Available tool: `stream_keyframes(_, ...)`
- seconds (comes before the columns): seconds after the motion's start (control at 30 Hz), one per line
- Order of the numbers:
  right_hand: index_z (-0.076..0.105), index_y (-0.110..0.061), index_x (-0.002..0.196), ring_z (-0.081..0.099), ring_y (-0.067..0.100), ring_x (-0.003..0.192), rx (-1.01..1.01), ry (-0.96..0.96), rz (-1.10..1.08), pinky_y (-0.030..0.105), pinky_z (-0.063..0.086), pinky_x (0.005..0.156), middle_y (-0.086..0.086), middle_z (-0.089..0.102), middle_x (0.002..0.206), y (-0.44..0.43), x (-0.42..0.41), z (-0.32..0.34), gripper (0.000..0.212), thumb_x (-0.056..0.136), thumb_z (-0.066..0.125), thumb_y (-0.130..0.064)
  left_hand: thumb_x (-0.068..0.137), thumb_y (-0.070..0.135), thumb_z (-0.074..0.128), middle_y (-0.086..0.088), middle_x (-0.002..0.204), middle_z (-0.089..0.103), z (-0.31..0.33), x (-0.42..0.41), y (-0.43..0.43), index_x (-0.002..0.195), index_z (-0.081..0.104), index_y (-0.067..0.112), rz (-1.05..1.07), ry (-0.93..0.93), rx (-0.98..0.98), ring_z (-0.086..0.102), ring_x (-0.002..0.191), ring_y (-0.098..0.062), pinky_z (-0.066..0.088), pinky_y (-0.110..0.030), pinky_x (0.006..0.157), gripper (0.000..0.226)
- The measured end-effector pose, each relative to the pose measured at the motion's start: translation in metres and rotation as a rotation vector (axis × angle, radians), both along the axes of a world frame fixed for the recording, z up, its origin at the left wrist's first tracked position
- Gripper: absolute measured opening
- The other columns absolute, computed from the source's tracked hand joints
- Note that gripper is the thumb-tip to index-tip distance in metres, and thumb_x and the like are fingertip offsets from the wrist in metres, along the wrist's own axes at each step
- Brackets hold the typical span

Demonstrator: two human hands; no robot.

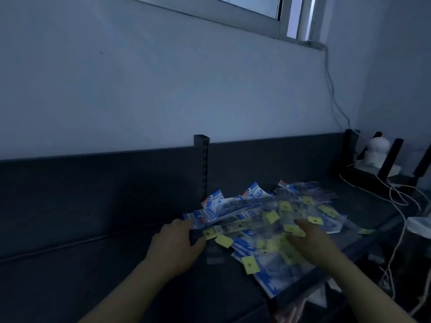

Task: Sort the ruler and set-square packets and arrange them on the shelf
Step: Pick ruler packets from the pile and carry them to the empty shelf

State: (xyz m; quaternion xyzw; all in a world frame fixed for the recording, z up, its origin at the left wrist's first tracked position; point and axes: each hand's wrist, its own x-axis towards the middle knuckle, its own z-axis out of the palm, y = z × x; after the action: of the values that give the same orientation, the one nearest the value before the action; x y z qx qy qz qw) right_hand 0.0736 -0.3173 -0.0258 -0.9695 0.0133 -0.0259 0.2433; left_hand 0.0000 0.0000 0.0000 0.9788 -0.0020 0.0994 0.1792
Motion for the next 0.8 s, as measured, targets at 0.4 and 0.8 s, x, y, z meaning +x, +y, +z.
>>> stream_keyframes(0.4, 0.043, -0.043, 0.135, 0.031, 0.027, 0.129, -0.218, 0.025, 0.184, 0.038, 0.023, 0.108, 0.003, 0.032, 0.142, -0.044, 0.05, -0.017, 0.038, 0.099, 0.033, -0.046, 0.09, 0.067, 0.033, -0.006, 0.159, 0.014, -0.045, 0.094, -0.108, 0.151, 0.02, 0.023, 0.019, 0.16, 0.102, 0.012, 0.146, -0.026, 0.013, -0.041, 0.118, 0.076)
stream_keyframes(0.8, 0.067, -0.003, 0.088, 0.06, 0.03, 0.084, 0.013, -0.131, 0.085, 0.035, 0.049, 0.073, 0.014, 0.065, 0.089, -0.085, 0.09, -0.023, 0.033, 0.098, 0.043, -0.024, 0.079, 0.071, 0.043, -0.002, 0.145, 0.041, -0.035, 0.149, -0.181, 0.137, 0.044, 0.023, -0.07, 0.157, 0.009, 0.037, 0.132, -0.027, 0.031, -0.048, 0.108, 0.076)
